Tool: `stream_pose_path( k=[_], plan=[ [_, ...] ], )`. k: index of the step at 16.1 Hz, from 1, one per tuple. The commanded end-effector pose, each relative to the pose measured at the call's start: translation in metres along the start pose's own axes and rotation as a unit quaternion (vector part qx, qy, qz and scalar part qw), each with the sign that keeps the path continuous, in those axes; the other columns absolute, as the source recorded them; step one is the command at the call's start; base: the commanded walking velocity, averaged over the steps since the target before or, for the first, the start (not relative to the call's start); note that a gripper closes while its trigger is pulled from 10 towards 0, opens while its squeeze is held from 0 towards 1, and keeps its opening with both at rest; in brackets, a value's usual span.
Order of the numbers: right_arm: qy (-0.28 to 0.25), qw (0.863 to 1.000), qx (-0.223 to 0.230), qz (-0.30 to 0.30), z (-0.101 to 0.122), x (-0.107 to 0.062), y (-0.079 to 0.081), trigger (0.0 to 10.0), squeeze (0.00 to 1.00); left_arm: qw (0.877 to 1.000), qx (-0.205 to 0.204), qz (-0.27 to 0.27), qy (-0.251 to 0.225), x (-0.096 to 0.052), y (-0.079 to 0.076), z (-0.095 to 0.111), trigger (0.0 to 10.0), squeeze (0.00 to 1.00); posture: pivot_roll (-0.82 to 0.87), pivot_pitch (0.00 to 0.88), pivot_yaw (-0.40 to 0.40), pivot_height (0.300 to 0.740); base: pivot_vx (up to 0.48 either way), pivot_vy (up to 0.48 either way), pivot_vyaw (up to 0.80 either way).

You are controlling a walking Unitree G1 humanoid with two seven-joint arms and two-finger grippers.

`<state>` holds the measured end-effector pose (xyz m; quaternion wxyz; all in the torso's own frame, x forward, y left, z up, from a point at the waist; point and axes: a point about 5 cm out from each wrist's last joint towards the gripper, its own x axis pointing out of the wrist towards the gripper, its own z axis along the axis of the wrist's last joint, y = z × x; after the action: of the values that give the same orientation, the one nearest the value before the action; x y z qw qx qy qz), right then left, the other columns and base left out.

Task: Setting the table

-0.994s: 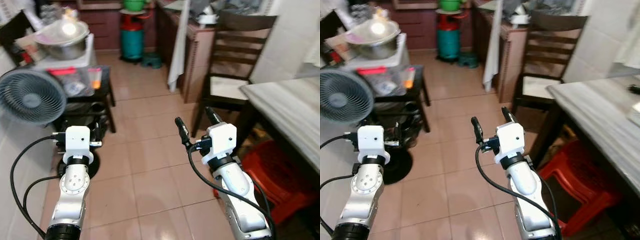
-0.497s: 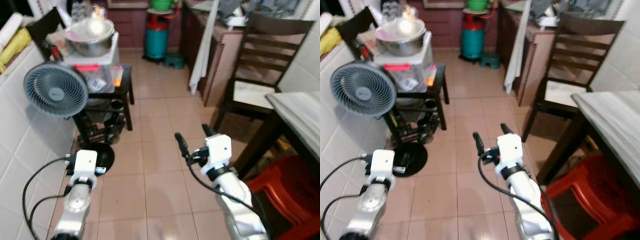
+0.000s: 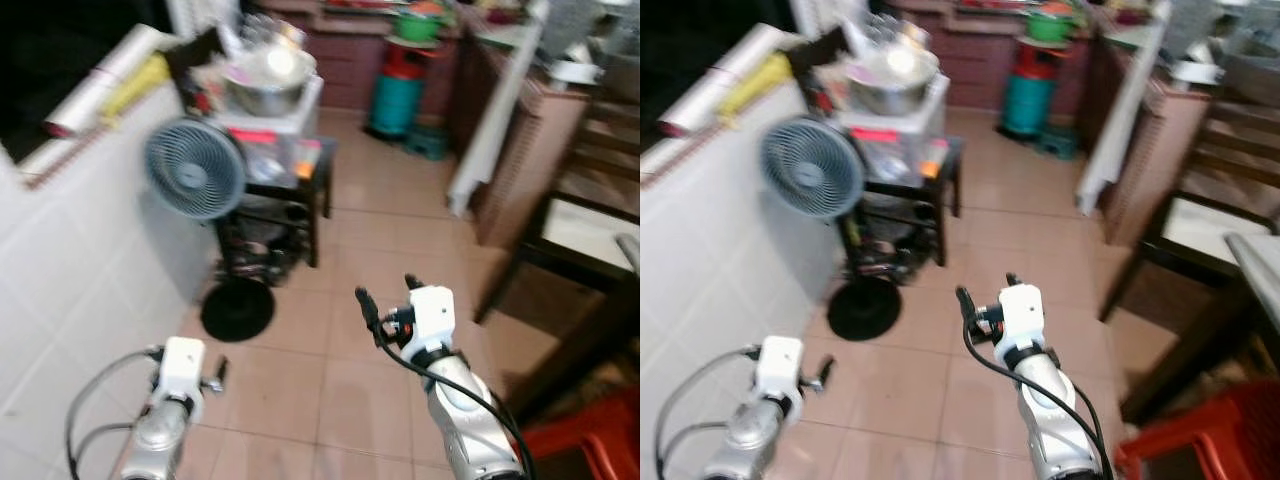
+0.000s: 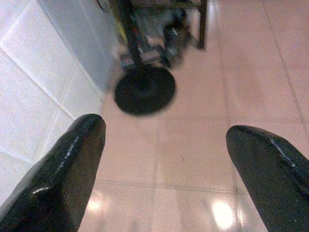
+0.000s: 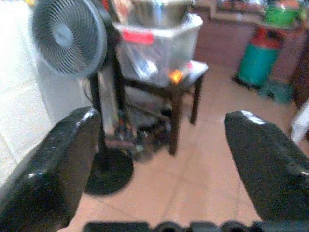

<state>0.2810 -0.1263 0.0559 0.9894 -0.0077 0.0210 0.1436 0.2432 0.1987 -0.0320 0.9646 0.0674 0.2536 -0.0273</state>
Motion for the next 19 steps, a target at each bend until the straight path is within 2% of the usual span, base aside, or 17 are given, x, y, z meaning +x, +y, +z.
stream_pose_path(
  k=[1,2,4,5,8,9,10,12,15,17,19],
  plan=[
    [0.032,0.999,0.011,-0.034,-0.015,-0.005,-0.011,10.0,0.0,0.999,0.009,-0.025,0.027,0.0,-0.006,-0.008,10.0,0.0,0.07,0.0,-0.038,0.74,0.0,0.0,0.0],
    [0.044,0.998,0.014,-0.039,-0.021,-0.005,-0.012,10.0,0.0,0.999,0.017,-0.033,0.033,-0.001,-0.008,-0.01,10.0,0.0,0.07,0.0,-0.041,0.74,0.0,0.0,0.0],
    [0.131,0.987,0.032,-0.083,-0.052,-0.011,-0.019,10.0,0.0,0.996,0.023,-0.048,0.074,-0.005,-0.016,-0.024,10.0,0.0,0.07,0.0,-0.056,0.74,0.0,0.0,0.0],
    [0.156,0.982,0.045,-0.096,-0.062,-0.014,-0.02,10.0,0.0,0.995,0.023,-0.049,0.082,-0.005,-0.017,-0.027,10.0,0.0,0.07,0.0,-0.056,0.74,0.0,0.0,0.0],
    [0.229,0.963,0.065,-0.127,-0.084,-0.025,-0.023,10.0,0.0,0.993,0.026,-0.056,0.098,-0.006,-0.02,-0.031,10.0,0.0,0.07,0.0,-0.066,0.74,0.0,0.0,0.0],
    [0.271,0.951,0.058,-0.135,-0.096,-0.034,-0.023,10.0,0.0,0.992,0.024,-0.06,0.113,-0.008,-0.021,-0.035,10.0,0.0,0.07,0.0,-0.061,0.74,0.0,0.0,0.0],
    [0.292,0.943,0.063,-0.146,-0.103,-0.041,-0.025,10.0,0.0,0.989,0.041,-0.069,0.121,-0.009,-0.022,-0.038,10.0,0.0,0.06,0.0,-0.04,0.74,0.0,0.0,-0.8],
    [0.309,0.936,0.069,-0.157,-0.109,-0.049,-0.028,10.0,0.0,0.987,0.042,-0.079,0.13,-0.009,-0.024,-0.04,10.0,0.0,0.06,0.0,-0.04,0.74,0.0,0.0,-0.8],
    [0.322,0.93,0.075,-0.16,-0.116,-0.058,-0.027,10.0,0.0,0.983,0.067,-0.087,0.146,-0.011,-0.026,-0.044,10.0,0.0,0.04,0.0,-0.007,0.74,0.0,0.0,-0.8],
    [0.33,0.929,0.07,-0.151,-0.118,-0.061,-0.023,10.0,0.0,0.981,0.067,-0.084,0.159,-0.013,-0.029,-0.048,10.0,0.0,0.04,0.0,-0.012,0.74,0.0,0.0,0.0],
    [0.336,0.93,0.064,-0.135,-0.119,-0.061,-0.021,10.0,0.0,0.979,0.057,-0.085,0.174,-0.016,-0.039,-0.055,10.0,0.0,0.04,0.0,-0.019,0.74,0.0,0.0,0.0]
  ],
)
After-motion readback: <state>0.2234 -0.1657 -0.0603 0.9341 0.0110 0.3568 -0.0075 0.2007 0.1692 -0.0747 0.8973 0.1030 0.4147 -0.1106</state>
